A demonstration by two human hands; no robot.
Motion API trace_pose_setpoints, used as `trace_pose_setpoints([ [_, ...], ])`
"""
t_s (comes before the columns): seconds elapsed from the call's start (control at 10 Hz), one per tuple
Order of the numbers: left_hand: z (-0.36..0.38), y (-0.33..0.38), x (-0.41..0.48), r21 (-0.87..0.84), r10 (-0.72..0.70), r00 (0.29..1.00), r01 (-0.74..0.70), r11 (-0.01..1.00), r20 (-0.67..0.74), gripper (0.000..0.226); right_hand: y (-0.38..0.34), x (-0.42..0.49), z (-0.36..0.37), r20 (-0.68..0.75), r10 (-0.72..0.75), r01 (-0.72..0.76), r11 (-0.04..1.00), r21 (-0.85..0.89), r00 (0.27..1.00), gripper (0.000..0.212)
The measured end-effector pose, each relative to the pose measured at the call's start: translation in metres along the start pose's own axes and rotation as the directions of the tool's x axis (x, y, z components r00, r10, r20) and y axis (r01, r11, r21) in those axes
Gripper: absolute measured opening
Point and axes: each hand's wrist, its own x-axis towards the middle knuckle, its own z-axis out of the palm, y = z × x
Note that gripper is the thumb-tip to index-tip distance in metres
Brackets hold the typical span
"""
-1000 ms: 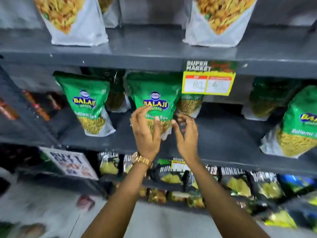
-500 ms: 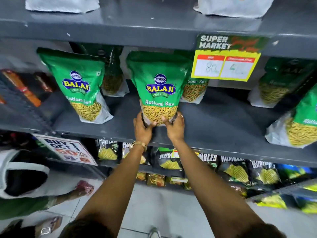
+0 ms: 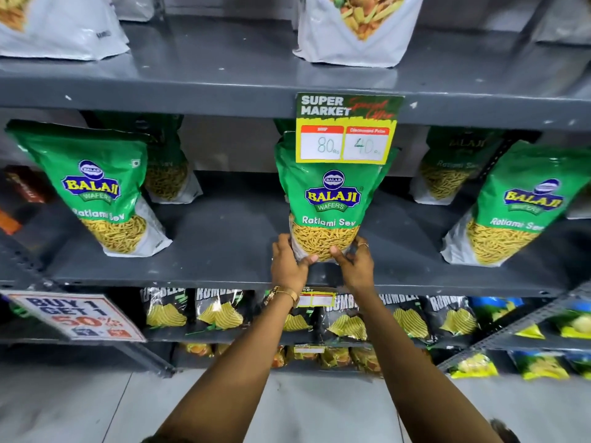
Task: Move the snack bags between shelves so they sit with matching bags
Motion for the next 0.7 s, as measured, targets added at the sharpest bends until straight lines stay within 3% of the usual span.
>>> trace_pose_setpoints([
  [0.4,-0.009,0.009,-0.001,0.001,-0.039,0.998,0.039,0.999,0.039,0.056,-0.013,0.000,0.004,0.058,0.030,-0.026,0.997,-0.067,0.998,0.055],
  [0.5,-0.015,0.009,-0.001,0.015,-0.042,0.995,0.041,0.999,0.088,0.072,-0.013,-0.002,0.001,0.071,0.026,-0.021,0.998,-0.064,0.997,0.074],
  [0.6,-0.028,0.020,-0.018,0.158,0.051,0.999,-0.054,0.986,0.018,0.114,-0.029,-0.019,-0.010,0.022,-0.017,0.019,0.996,-0.083,1.000,0.091],
  [0.7,-0.042,0.020,-0.043,0.282,0.363,0.930,-0.333,0.900,-0.059,0.107,-0.047,-0.036,-0.020,-0.094,-0.194,0.186,0.979,-0.083,0.977,0.068],
])
